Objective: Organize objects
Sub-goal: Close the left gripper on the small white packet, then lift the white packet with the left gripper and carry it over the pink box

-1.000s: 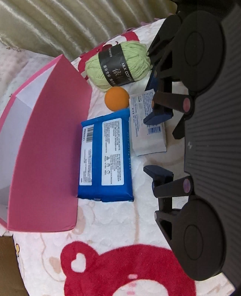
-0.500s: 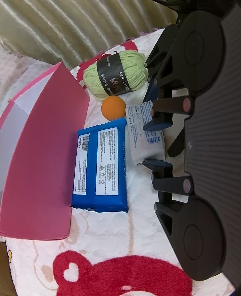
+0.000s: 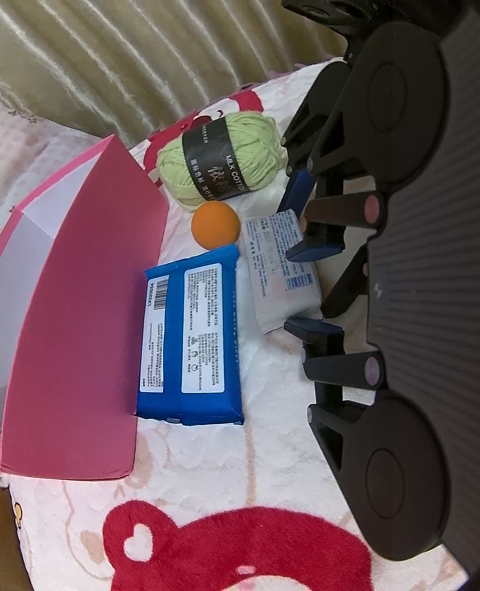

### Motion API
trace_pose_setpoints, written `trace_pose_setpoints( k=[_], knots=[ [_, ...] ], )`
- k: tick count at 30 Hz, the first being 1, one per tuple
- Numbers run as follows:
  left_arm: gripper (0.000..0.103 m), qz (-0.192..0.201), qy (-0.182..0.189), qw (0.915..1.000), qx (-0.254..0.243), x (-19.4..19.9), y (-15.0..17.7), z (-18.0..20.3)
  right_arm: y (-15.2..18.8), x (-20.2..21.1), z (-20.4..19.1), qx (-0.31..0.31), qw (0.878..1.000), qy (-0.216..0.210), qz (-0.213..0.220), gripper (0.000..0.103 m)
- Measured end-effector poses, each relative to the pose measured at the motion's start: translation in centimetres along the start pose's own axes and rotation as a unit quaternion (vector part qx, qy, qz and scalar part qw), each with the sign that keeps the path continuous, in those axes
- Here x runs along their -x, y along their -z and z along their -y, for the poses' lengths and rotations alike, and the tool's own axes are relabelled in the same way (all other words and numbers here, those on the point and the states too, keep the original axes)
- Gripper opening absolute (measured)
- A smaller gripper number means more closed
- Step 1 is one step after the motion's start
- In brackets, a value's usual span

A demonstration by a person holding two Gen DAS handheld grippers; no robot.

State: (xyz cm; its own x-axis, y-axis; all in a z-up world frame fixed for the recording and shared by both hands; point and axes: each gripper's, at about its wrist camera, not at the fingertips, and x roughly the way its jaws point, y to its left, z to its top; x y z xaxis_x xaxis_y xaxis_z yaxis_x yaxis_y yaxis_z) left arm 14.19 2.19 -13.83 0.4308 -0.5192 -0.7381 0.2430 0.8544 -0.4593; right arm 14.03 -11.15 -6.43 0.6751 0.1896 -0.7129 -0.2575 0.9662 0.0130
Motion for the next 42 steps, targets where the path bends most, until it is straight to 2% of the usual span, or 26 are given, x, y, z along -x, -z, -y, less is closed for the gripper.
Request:
trace_pose_setpoints(
  k=[8, 11, 16, 24, 30, 37, 42],
  knots=[
    [0.032, 0.01, -0.009, 0.9998, -0.014, 1.8, 0.7, 0.9, -0.2, 1.3, -0.2, 0.003, 1.0, -0.012, 0.004, 0.08],
    [0.032, 0.022, -0.013, 0.9992, -0.031, 3.3, 1.1, 1.9, -0.2, 2.5, 0.0, -0.004, 0.999, -0.027, 0.016, 0.08],
    [0.032, 0.027, -0.01, 0.9991, -0.033, 5.3, 1.2, 2.8, -0.3, 4.7, -0.2, -0.003, 0.999, -0.037, 0.035, 0.08],
    [0.032, 0.04, 0.017, 0.999, -0.009, 7.9, 1.0, 3.5, -0.8, 7.7, -1.0, 0.023, 0.998, -0.015, 0.049, 0.08],
    [0.033, 0.042, 0.006, 0.999, -0.013, 8.4, 0.9, 4.0, -1.4, 9.0, -1.7, 0.038, 0.997, -0.009, 0.059, 0.08],
    [0.033, 0.062, 0.016, 0.998, -0.004, 9.7, 0.7, 4.0, -2.2, 10.2, -2.0, 0.046, 0.996, -0.003, 0.071, 0.08],
    [0.033, 0.056, 0.019, 0.9982, 0.005, 10.8, 0.0, 4.4, -2.7, 11.2, -2.3, 0.057, 0.995, -0.001, 0.08, 0.08]
  ],
)
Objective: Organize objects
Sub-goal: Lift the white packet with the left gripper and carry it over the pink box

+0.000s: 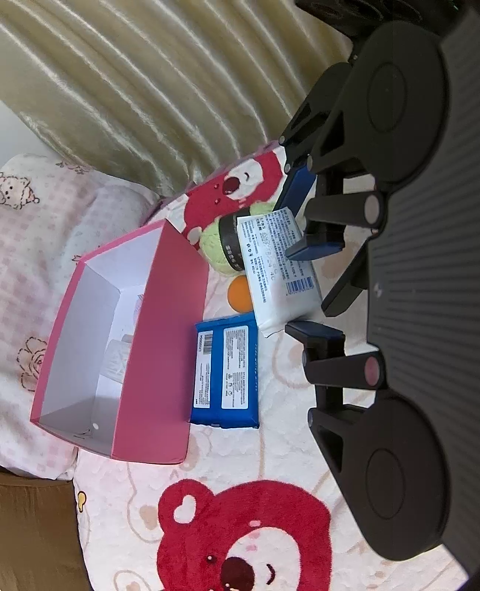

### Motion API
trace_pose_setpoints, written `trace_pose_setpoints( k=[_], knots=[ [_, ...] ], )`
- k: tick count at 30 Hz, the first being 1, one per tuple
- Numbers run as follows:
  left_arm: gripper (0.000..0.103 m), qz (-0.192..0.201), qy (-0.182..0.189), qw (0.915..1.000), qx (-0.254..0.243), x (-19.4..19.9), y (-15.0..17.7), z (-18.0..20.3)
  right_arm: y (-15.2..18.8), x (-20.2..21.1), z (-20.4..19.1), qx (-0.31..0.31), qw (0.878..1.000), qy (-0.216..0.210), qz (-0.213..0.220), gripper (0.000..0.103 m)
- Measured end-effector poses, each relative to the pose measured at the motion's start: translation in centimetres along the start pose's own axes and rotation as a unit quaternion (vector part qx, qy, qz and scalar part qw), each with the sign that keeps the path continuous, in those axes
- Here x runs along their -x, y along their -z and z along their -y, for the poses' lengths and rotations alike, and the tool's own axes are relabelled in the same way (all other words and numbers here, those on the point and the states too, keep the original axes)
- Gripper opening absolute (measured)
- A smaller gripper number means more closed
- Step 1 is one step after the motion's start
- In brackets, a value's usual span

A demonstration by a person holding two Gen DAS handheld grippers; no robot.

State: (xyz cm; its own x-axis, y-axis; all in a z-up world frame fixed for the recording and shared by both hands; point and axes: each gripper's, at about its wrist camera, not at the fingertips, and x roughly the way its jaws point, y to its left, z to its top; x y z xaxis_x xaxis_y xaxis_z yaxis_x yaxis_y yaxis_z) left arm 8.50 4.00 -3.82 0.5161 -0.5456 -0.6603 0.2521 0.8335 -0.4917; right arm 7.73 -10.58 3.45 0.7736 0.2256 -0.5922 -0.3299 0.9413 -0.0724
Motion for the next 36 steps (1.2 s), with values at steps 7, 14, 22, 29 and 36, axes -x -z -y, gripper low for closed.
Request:
trace_pose_setpoints(
  k=[7, 14, 22, 29, 36],
  knots=[
    [0.033, 0.003, -0.009, 0.9999, -0.007, 1.4, -1.9, 1.3, -1.8, 0.8, 0.4, 0.002, 1.0, 0.0, 0.015, 0.08],
    [0.033, 0.023, -0.022, 0.9992, -0.026, 2.4, -4.4, 3.5, -3.6, 1.5, 1.3, 0.01, 0.999, 0.005, 0.038, 0.08],
    [0.036, 0.036, -0.041, 0.9977, -0.04, 2.3, -7.3, 5.5, -5.7, 1.7, 3.4, -0.003, 0.998, 0.001, 0.063, 0.08],
    [0.036, 0.041, -0.049, 0.9973, -0.036, 2.3, -9.1, 5.7, -7.7, 0.9, 5.0, -0.015, 0.997, -0.021, 0.072, 0.08],
    [0.042, 0.049, -0.071, 0.9955, -0.04, 2.2, -10.3, 6.0, -9.1, 0.0, 5.7, -0.022, 0.996, -0.041, 0.072, 0.076]
  ],
)
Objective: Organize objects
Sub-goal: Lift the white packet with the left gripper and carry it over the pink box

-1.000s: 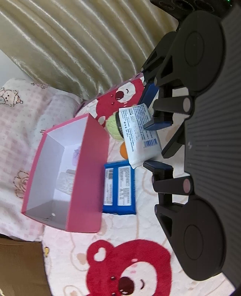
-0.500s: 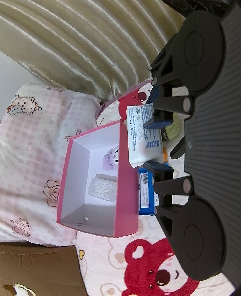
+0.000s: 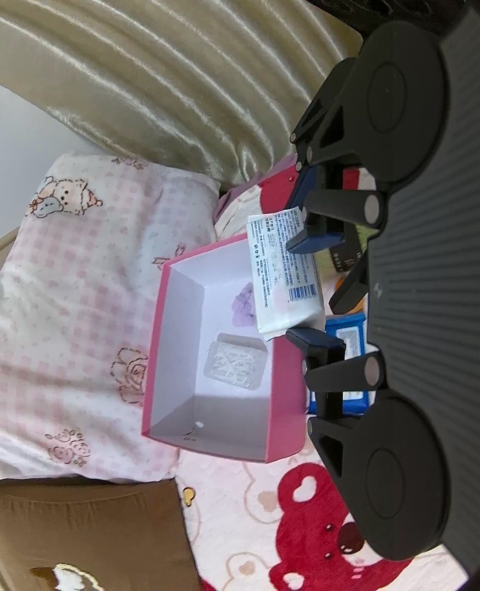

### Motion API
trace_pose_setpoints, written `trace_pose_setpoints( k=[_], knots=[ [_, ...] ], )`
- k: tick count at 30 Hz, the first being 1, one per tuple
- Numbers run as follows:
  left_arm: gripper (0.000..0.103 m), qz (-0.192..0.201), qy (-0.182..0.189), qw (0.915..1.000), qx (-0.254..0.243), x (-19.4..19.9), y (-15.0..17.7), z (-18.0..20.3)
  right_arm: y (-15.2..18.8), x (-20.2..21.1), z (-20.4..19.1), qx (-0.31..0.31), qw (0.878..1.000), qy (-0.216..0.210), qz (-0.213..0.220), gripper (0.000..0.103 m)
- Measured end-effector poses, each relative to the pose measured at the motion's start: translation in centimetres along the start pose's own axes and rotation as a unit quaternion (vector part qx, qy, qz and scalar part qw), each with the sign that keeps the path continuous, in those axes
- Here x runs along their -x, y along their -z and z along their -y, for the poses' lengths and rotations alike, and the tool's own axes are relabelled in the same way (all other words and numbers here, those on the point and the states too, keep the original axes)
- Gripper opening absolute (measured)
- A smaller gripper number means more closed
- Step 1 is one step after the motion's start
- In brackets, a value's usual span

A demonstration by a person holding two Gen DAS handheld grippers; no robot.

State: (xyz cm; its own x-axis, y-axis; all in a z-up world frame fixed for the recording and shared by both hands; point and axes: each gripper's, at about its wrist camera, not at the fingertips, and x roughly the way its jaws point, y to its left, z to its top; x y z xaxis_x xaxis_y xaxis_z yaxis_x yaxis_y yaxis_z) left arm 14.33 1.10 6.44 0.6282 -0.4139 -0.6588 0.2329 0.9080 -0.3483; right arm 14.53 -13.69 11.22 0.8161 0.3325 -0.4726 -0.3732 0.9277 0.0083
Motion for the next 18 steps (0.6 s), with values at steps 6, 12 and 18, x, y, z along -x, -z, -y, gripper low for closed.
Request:
trace_pose_setpoints(
  k=[6, 12, 18],
  knots=[
    [0.042, 0.001, -0.01, 0.9999, 0.005, -0.8, -1.8, -0.4, -1.3, -1.2, 0.6, 0.013, 1.0, -0.007, -0.006, 0.07],
    [0.043, 0.013, -0.024, 0.9996, 0.005, -2.8, -4.9, -1.1, -3.1, -4.3, 2.3, 0.013, 0.999, -0.023, -0.029, 0.057],
    [0.044, -0.008, -0.031, 0.9991, 0.029, -7.0, -7.1, -2.8, -4.3, -9.3, 5.4, -0.011, 0.996, -0.054, -0.067, 0.047]
  ],
)
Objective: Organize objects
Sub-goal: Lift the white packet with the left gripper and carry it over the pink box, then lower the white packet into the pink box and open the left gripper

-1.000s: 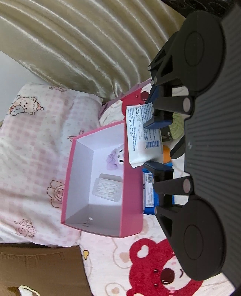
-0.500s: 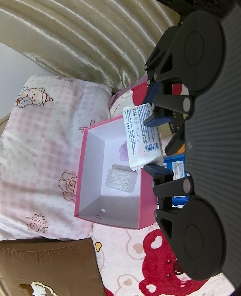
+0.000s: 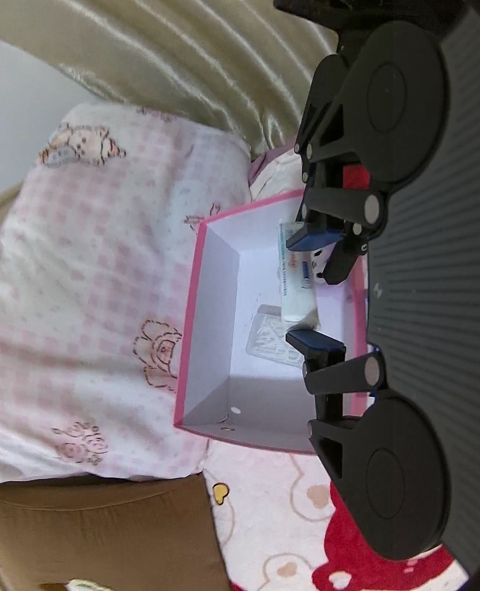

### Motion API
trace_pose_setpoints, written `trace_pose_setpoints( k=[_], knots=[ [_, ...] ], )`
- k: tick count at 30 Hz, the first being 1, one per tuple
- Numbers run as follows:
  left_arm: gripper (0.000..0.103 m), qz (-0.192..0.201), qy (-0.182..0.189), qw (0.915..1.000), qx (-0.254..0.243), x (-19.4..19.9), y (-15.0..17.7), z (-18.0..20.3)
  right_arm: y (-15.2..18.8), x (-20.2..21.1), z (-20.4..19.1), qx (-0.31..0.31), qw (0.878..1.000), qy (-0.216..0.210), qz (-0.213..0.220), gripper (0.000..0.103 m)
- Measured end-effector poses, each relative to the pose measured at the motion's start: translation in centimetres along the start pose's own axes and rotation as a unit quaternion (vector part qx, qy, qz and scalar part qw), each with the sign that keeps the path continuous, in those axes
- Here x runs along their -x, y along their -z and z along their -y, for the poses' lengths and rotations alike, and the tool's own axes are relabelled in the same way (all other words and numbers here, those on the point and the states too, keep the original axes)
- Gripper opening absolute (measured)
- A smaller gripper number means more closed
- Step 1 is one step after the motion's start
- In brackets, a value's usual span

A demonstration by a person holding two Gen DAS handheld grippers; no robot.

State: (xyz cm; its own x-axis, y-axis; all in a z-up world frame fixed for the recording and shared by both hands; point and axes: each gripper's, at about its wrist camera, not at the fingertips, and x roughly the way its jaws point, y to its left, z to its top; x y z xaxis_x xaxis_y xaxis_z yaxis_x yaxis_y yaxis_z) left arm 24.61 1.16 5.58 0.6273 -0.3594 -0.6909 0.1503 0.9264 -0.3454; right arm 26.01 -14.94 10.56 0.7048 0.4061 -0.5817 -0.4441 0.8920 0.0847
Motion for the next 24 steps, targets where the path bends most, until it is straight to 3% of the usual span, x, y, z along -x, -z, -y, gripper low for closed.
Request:
trace_pose_setpoints(
  k=[12, 19, 24],
  knots=[
    [0.044, -0.043, -0.008, 0.9975, 0.055, -9.3, -1.0, -3.5, 0.0, -8.2, 3.7, -0.035, 0.995, 0.007, -0.09, 0.046],
    [0.044, -0.063, -0.01, 0.9947, 0.08, -12.7, -0.8, -5.2, 0.1, -10.0, 5.6, -0.092, 0.99, -0.006, -0.11, 0.046],
    [0.044, -0.056, -0.014, 0.9941, 0.092, -14.0, -1.0, -5.8, 0.3, -11.9, 6.5, -0.119, 0.984, -0.011, -0.134, 0.044]
  ],
)
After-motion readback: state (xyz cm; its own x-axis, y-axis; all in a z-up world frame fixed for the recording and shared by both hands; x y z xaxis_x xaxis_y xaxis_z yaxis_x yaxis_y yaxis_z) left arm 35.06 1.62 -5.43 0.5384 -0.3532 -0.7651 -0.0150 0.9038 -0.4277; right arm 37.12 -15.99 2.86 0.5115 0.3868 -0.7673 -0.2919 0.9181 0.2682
